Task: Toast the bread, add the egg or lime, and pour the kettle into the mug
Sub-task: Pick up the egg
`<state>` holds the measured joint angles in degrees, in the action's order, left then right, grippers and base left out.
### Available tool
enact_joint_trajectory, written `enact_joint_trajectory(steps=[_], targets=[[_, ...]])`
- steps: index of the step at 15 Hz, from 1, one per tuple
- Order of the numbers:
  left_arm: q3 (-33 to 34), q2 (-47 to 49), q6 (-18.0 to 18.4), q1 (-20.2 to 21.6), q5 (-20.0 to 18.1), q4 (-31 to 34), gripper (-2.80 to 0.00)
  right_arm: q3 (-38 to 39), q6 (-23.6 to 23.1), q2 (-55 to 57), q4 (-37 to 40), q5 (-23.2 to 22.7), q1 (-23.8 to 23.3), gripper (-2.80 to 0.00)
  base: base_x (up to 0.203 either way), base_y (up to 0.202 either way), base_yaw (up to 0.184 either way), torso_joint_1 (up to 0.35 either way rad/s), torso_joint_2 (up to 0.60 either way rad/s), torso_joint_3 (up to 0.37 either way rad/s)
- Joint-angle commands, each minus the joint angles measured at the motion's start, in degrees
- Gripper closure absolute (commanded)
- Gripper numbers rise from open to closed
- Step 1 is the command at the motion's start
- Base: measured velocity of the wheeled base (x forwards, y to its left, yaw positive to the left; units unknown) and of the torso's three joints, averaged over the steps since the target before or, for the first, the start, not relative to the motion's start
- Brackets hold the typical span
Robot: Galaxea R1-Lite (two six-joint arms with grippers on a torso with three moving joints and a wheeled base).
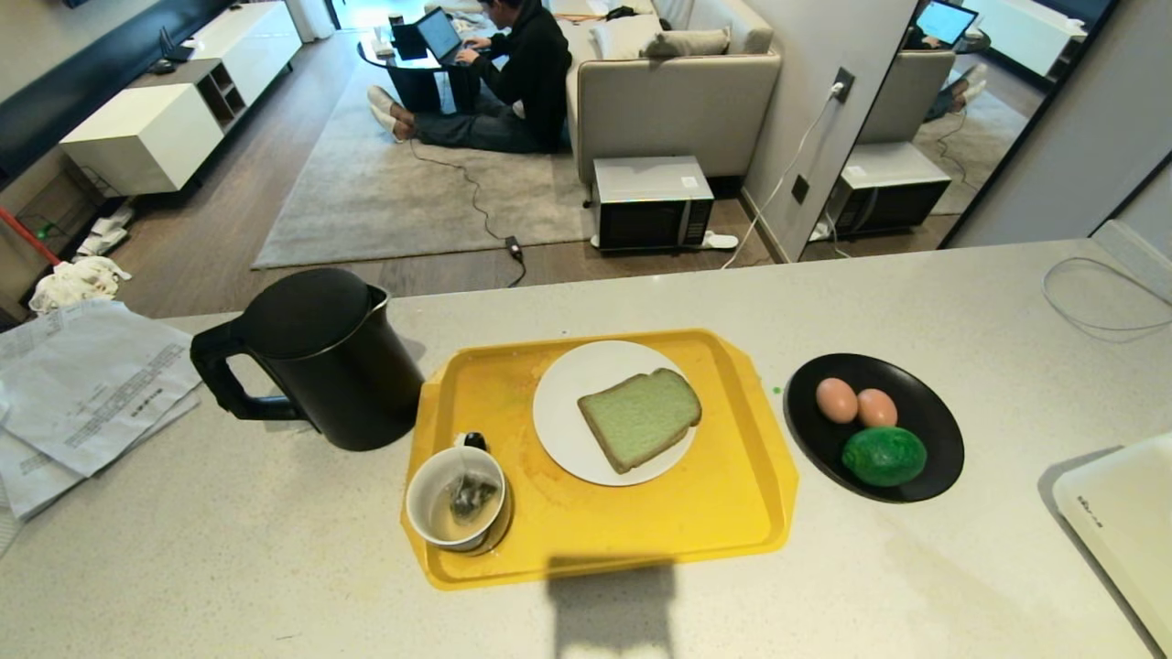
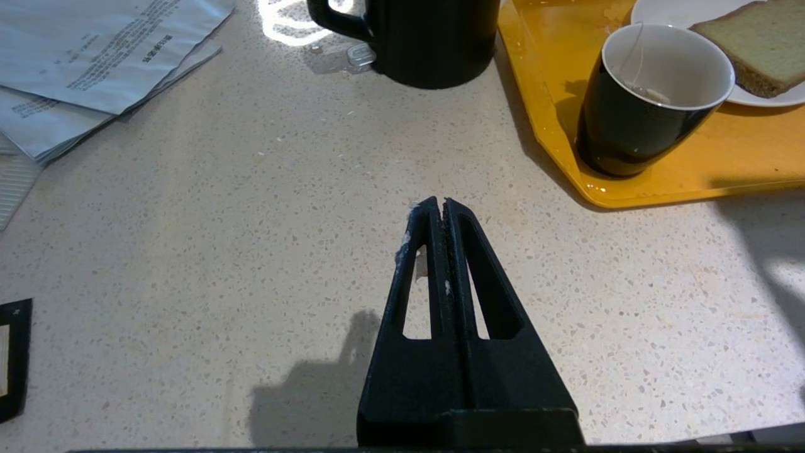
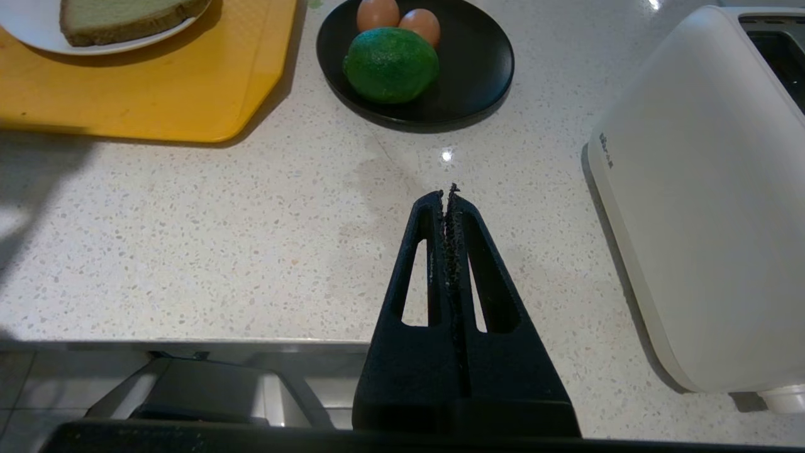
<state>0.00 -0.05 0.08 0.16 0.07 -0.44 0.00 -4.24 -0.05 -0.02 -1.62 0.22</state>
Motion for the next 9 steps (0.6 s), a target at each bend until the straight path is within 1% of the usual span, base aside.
enact_joint_trajectory(steps=[1, 6, 9], targets=[[0.0, 0.05, 0.01, 0.02, 0.01, 0.0, 0.0, 0.09, -0.06, 0.05, -0.06, -0.05, 0.04, 0.0, 0.0, 0.0, 0.0, -0.093, 0.18, 0.09], [0.0, -0.01, -0.17, 0.02, 0.1, 0.0, 0.0, 0.09, 0.11, 0.05, -0.06, 0.04, 0.04, 0.0, 0.0, 0.0, 0.0, -0.094, 0.18, 0.086], [0.0, 0.05, -0.25, 0.02, 0.1, 0.0, 0.0, 0.09, 0.11, 0.05, -0.06, 0.04, 0.04, 0.0, 0.0, 0.0, 0.0, -0.119, 0.23, 0.224]])
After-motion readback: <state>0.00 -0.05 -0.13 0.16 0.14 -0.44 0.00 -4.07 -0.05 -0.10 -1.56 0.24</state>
